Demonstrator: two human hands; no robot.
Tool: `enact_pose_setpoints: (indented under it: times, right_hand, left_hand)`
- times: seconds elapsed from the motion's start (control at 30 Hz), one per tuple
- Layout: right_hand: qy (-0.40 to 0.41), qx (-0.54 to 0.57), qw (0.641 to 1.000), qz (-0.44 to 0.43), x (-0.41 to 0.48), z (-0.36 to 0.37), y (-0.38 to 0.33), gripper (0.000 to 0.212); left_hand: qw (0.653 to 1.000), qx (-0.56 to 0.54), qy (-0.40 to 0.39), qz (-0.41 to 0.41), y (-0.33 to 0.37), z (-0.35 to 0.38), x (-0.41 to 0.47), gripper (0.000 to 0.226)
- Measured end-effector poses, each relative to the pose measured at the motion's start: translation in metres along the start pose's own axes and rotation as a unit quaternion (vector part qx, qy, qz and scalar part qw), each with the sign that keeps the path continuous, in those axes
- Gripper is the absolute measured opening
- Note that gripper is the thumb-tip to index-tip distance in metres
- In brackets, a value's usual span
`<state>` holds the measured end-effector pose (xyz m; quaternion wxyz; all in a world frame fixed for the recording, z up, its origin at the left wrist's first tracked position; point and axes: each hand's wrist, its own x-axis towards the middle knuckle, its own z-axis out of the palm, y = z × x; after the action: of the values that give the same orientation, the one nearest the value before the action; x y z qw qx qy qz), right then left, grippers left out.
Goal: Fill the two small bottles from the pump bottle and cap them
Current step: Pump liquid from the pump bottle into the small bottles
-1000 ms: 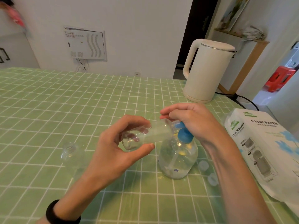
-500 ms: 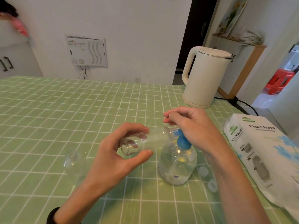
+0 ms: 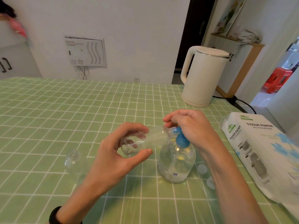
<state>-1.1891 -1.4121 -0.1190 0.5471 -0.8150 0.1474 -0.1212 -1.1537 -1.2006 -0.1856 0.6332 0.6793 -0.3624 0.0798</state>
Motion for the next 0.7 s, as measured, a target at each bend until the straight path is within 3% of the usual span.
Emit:
enact_pose_setpoints:
  times: [0.2,0.43,0.7]
  right_hand:
    - [0.002,0.012,0.999,-0.048,0.0012,-0.0002,-0.0035,0.030]
    - [-0.059,0.006,0.997,0.040,0.0037,0.0024,0.0010,0.048]
    - [0.005,0.003,1.000,-0.020,-0.0019,0.0004,-0.0009,0.035]
  left_hand:
    - [1.000,-0.006,0.005,0.011,0.0013,-0.0023,0.0032,0.043]
    - [1.000,-0.001,-0.001,-0.001,-0.0058,0.0011,-0.0007,0.043]
    - [1.000,-0.010,0.008,0.004,-0.0020,-0.0011,0.0013,0.042]
